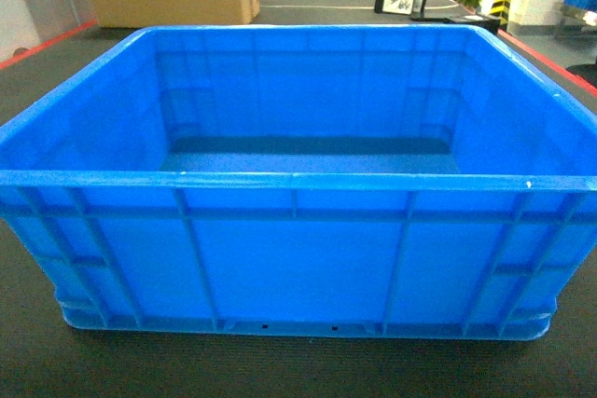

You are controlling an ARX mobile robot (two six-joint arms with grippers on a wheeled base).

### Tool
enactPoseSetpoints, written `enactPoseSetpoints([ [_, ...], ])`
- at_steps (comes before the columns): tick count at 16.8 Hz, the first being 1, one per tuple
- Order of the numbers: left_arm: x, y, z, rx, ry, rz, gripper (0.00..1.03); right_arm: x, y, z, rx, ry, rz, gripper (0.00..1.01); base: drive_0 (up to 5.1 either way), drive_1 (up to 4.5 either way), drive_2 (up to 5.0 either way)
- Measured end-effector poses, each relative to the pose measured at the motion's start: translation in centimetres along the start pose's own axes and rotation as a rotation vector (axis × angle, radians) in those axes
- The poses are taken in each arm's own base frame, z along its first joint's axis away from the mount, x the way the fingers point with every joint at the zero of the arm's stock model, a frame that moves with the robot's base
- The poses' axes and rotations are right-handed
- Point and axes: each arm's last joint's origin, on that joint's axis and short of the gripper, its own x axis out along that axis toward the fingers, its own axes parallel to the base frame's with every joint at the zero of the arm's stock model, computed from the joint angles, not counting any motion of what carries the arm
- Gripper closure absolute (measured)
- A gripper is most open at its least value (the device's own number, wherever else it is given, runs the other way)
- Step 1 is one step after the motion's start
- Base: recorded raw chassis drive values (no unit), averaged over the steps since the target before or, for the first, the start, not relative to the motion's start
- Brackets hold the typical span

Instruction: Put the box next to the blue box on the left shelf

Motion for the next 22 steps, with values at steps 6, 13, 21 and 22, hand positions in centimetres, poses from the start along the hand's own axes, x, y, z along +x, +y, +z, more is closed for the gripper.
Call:
enactPoseSetpoints([
  [6,0.00,0.00,0.00,0.000,0.000,0.000,0.05,0.00,0.00,0.00,0.000,0.000,0.000,0.03,0.0,0.00,0.0],
  [13,0.00,0.00,0.00,0.000,0.000,0.000,0.05,0.00,0.00,0.00,0.000,0.000,0.000,0.03,0.0,0.00,0.0],
  [21,0.00,0.00,0.00,0.000,0.000,0.000,0.05,0.00,0.00,0.00,0.000,0.000,0.000,0.03,0.0,0.00,0.0],
  [22,0.00,0.00,0.00,0.000,0.000,0.000,0.05,0.00,0.00,0.00,0.000,0.000,0.000,0.03,0.0,0.00,0.0],
])
